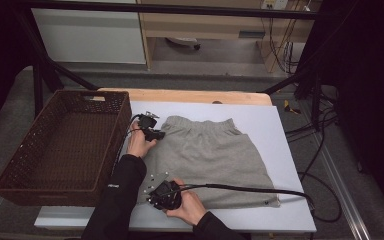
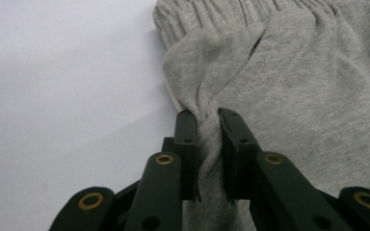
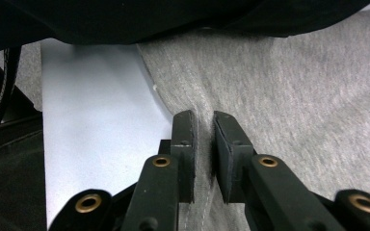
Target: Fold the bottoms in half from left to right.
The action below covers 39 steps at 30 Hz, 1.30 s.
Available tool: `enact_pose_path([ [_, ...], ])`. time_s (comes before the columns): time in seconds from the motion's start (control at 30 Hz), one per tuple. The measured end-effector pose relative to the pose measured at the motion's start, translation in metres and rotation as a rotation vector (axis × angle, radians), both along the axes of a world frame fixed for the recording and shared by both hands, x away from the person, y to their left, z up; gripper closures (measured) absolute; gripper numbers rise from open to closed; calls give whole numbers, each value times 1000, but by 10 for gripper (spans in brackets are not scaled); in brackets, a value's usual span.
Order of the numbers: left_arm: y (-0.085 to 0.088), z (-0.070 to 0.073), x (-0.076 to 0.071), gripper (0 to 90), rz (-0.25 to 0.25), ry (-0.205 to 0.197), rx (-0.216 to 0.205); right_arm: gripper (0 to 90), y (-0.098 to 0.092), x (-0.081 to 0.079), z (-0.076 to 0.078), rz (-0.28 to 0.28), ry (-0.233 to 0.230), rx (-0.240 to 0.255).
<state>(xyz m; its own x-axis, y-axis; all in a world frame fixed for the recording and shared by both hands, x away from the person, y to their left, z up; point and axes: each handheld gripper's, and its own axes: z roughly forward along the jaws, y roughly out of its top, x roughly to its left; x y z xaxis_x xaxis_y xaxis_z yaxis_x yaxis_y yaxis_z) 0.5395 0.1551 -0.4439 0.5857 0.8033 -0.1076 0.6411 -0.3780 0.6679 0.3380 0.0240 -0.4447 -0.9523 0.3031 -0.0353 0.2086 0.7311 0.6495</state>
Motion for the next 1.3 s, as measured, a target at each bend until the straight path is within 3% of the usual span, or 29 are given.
enact_pose_path([
  [0.17,1,-1,-1,784,9,-3,-14,833,0,1,0,-2,2,2],
  [0.37,5,-6,-5,787,12,-37,-54,848,0,2,0,-2,4,3],
  [0.67,4,-4,-5,804,-3,-48,-34,866,-1,1,0,5,-2,4],
  [1.1,3,12,-3,841,-14,1,-32,872,-2,1,2,12,6,4],
  [1.3,3,23,-3,842,-27,26,-25,872,-5,2,12,17,1,24],
])
